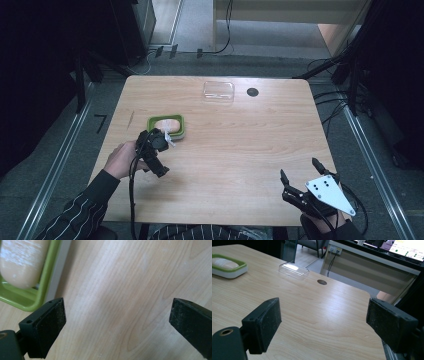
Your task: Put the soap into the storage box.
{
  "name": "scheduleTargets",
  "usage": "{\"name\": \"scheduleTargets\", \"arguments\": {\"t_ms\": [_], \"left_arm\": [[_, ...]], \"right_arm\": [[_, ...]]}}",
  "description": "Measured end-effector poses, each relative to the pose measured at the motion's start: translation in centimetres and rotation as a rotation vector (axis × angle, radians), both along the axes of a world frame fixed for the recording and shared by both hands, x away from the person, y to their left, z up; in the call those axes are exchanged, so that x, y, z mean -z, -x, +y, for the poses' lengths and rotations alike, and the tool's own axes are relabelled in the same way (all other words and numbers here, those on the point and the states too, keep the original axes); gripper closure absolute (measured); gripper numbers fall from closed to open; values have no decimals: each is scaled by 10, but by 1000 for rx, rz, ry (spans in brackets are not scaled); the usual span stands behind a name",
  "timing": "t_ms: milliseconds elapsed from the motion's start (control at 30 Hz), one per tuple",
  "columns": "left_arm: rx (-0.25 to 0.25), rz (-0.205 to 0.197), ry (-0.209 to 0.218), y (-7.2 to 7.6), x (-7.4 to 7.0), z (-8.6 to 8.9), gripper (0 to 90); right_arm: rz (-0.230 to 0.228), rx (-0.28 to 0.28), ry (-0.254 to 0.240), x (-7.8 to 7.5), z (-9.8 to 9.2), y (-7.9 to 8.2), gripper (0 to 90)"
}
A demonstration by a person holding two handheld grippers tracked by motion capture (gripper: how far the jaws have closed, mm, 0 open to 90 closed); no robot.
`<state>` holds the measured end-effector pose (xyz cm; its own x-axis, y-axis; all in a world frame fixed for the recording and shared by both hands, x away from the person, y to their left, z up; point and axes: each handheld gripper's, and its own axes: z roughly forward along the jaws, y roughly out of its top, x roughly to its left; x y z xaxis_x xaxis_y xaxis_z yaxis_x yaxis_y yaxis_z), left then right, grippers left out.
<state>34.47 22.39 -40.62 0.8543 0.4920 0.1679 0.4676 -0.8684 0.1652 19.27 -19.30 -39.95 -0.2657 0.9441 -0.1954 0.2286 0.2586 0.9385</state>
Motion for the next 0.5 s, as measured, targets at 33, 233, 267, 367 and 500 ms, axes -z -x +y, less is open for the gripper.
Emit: {"name": "scheduleTargets", "arguments": {"t_ms": [33, 233, 267, 367, 500], "left_arm": [[-4, 7, -2, 3, 2, 0, 11], [-3, 24, -9, 11, 7, 1, 11], [-7, 31, -11, 13, 9, 2, 11], [-9, 34, -11, 17, 10, 2, 10], [-4, 39, -20, 23, 14, 1, 8]], "right_arm": [[0, 0, 0, 0, 0, 0, 134], [-2, 0, 2, 0, 0, 0, 134], [-1, 0, 4, 0, -1, 0, 134], [-1, 0, 3, 0, -1, 0, 134], [-1, -1, 4, 0, -1, 1, 134]]}}
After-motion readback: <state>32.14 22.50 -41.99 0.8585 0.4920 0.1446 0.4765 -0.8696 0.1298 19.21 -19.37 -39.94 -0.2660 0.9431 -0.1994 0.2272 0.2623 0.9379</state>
